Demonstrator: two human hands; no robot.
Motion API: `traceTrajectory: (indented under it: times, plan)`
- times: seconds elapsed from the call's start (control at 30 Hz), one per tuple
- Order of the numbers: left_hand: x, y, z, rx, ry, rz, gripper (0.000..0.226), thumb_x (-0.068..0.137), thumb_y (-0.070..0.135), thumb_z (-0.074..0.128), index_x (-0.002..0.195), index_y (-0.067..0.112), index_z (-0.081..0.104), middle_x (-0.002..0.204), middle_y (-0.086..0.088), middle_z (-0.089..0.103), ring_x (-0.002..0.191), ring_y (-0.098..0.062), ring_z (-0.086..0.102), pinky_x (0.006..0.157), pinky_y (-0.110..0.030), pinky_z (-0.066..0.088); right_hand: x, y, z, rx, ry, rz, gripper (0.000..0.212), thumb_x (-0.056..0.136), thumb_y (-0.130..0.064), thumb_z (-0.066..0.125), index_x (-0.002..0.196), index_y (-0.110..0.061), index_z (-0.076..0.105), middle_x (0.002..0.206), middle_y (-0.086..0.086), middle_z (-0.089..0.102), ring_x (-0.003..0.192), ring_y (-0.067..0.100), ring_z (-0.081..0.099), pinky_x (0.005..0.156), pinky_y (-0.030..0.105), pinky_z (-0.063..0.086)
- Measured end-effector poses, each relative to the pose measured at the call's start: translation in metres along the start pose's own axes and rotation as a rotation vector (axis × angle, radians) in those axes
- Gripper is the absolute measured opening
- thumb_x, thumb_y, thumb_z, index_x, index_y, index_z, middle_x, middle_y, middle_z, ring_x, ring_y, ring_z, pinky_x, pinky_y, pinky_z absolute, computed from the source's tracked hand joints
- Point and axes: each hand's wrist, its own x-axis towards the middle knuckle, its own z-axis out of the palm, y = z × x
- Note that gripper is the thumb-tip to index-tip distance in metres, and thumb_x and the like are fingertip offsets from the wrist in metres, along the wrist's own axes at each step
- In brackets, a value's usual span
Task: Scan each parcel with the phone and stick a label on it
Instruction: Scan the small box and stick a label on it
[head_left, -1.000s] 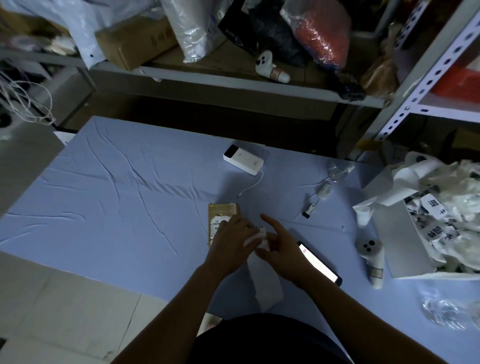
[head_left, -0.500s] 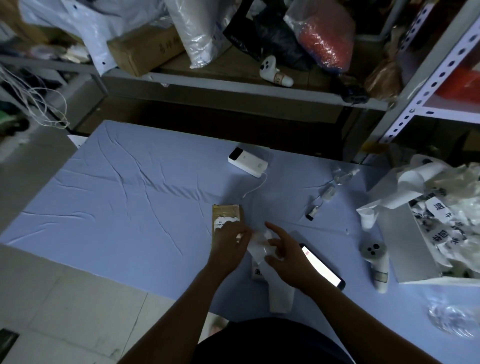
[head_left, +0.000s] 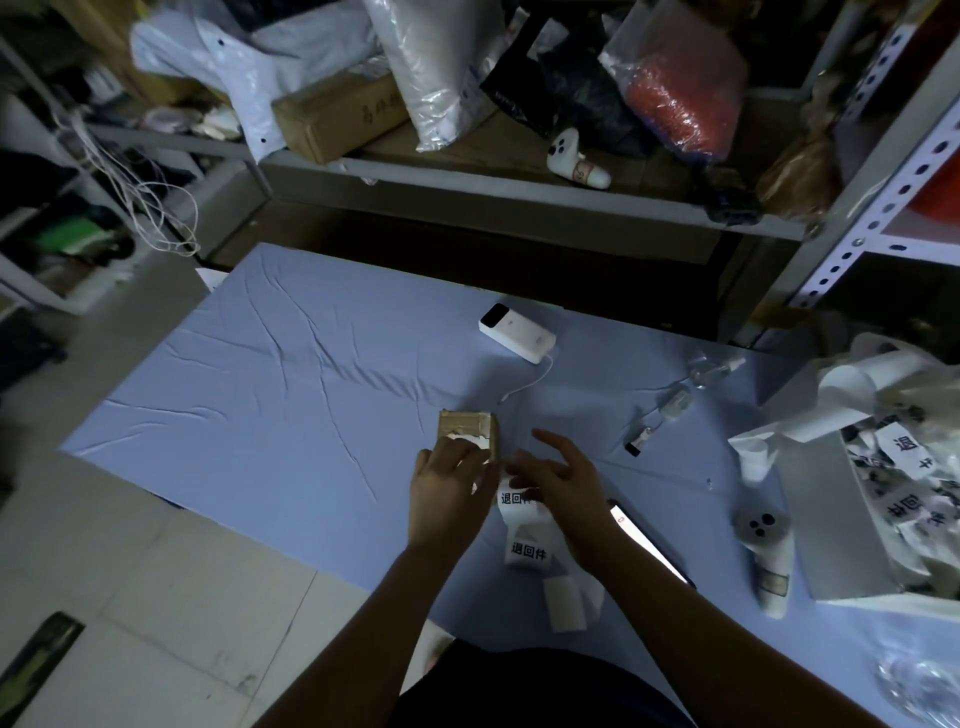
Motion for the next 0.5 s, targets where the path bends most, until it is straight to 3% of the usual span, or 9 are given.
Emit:
traceTrajectory:
  times: [0.17, 0.3, 0.37, 0.4, 0.5]
  plan:
    - [-0.014, -0.003, -0.007, 0.047, 0.057, 0.13, 0.018, 0.081, 0.023, 0.081, 0.093, 0.01, 0.076, 0.093, -0.005, 0.071, 0.084, -0.029, 0.065, 0.066, -0.035, 0.044, 0.002, -0.004, 0.005, 0.059, -0.026, 0.017, 0.046, 0.086, -0.014, 0.078, 0.125, -0.025, 0.059, 0.09, 0.009, 0.078, 0.086, 0.02, 0.076, 0.069, 0.021, 0.059]
    - [-0.025, -0.012, -0.013, 0.065, 0.023, 0.156, 0.036, 0.085, 0.046, 0.073, 0.098, 0.012, 0.075, 0.096, -0.004, 0.071, 0.086, -0.026, 0.065, 0.068, -0.035, 0.046, 0.003, 0.007, 0.011, -0.02, 0.029, 0.021, 0.04, 0.079, -0.007, 0.08, 0.113, -0.025, 0.066, 0.09, 0.005, 0.078, 0.082, 0.018, 0.076, 0.073, 0.03, 0.061]
    - [-0.029, -0.014, -0.017, -0.017, -0.085, -0.023, 0.057, 0.074, 0.061, 0.077, 0.109, 0.016, 0.073, 0.101, 0.0, 0.073, 0.089, -0.02, 0.066, 0.072, -0.035, 0.051, 0.006, 0.01, 0.013, 0.018, 0.069, 0.005, 0.033, 0.082, -0.005, 0.077, 0.107, -0.024, 0.067, 0.091, 0.002, 0.078, 0.084, 0.016, 0.076, 0.071, 0.028, 0.06]
    - [-0.029, -0.013, -0.019, -0.14, -0.14, -0.2, 0.066, 0.069, 0.064, 0.08, 0.116, 0.019, 0.071, 0.103, 0.004, 0.073, 0.089, -0.014, 0.067, 0.074, -0.031, 0.053, 0.009, 0.009, 0.014, 0.069, 0.075, -0.002, 0.032, 0.083, -0.004, 0.076, 0.108, -0.022, 0.067, 0.092, 0.002, 0.078, 0.086, 0.017, 0.076, 0.069, 0.026, 0.06]
    - [-0.016, -0.015, -0.021, -0.745, -0.194, -0.76, 0.059, 0.076, 0.047, 0.082, 0.127, 0.022, 0.064, 0.094, 0.009, 0.077, 0.084, -0.004, 0.072, 0.066, -0.015, 0.054, 0.02, 0.006, 0.019, 0.214, 0.057, 0.01, 0.036, 0.08, -0.003, 0.077, 0.112, -0.019, 0.067, 0.094, 0.01, 0.077, 0.087, 0.023, 0.077, 0.069, 0.027, 0.06]
